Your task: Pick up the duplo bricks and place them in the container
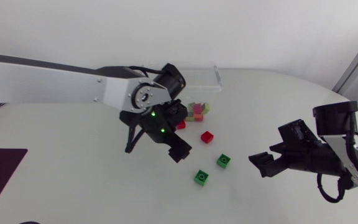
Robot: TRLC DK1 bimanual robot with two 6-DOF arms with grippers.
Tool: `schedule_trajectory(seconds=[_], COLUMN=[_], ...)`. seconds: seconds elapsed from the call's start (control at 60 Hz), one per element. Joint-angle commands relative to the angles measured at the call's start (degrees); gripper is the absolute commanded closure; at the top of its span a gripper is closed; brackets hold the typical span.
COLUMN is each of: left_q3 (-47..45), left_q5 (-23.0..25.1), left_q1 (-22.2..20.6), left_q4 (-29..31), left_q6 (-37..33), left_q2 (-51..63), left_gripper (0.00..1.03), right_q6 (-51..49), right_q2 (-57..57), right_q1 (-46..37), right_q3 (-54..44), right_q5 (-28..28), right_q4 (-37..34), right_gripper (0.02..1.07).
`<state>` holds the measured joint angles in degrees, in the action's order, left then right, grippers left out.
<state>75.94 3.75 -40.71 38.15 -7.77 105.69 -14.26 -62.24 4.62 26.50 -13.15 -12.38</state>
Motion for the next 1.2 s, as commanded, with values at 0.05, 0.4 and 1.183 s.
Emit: schedule_trajectory(seconds=[0.05,0.4,1.183], left_q3=[5.80,12.21,19.60], left_q5=[2.23,2.93,3.81], left_q1=[-3.68,-8.77,-10.97], left_q4=[2.01,6.41,15.46], left_q6=[4.25,7.24,10.67], left_q2=[5.84,12.88,22.63], left_gripper=[0.10,0.10,0.46], right_q6=[-2.00,-2.00,-3.49], right_q2=[-2.71,-3.50,1.59], right_q1=[0.56,1.62,4.87], right_q3=[2.33,0.66,-1.89], right_q5=[-0.12,-0.21,0.23], right_q4=[-1.07,-0.71,-0.80], right_gripper=[0.07,0.07,0.07])
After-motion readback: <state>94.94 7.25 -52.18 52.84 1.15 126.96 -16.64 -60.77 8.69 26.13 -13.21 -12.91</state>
